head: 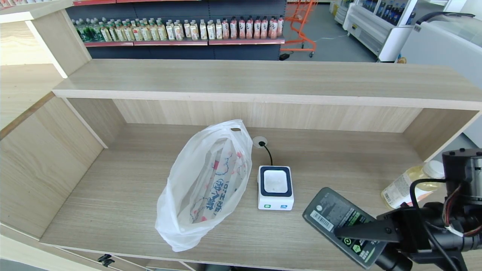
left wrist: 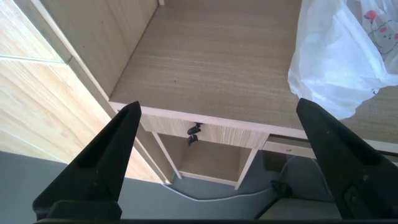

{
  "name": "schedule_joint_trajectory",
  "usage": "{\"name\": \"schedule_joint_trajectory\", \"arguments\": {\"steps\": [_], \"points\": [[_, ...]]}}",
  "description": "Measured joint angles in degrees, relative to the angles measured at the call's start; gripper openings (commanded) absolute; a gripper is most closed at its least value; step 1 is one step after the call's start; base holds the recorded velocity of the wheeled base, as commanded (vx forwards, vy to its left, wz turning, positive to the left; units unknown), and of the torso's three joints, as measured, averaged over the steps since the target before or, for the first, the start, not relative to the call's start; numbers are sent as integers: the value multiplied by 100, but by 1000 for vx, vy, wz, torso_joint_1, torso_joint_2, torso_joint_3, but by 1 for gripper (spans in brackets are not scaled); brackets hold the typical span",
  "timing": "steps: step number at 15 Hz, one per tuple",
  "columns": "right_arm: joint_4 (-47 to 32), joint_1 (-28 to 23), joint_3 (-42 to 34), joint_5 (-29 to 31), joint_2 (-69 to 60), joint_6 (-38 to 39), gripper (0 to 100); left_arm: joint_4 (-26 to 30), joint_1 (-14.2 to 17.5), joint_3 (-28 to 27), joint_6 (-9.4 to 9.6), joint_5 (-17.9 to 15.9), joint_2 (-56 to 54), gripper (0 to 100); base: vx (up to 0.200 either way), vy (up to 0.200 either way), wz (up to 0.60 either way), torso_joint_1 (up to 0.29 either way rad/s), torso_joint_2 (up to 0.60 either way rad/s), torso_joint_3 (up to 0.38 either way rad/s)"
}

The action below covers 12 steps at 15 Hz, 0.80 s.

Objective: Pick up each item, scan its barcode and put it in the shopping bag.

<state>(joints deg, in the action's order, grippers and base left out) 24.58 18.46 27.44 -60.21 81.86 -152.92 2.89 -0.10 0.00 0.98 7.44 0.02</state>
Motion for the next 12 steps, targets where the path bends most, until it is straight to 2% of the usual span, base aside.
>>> {"name": "schedule_joint_trajectory", "arguments": {"steps": [1,2,6,12], "points": [[-90,96,15,-594,33,-512,0,0,0,0,0,0,0,100,0,0,0,0,0,0],[-183,177,17,-851,37,-714,0,0,0,0,0,2,0,100,0,0,0,0,0,0],[-978,265,26,-978,-245,-750,0,0,0,0,0,0,0,100,0,0,0,0,0,0],[-1044,282,20,-983,-383,-750,0,0,0,0,0,0,0,100,0,0,0,0,0,0]]}}
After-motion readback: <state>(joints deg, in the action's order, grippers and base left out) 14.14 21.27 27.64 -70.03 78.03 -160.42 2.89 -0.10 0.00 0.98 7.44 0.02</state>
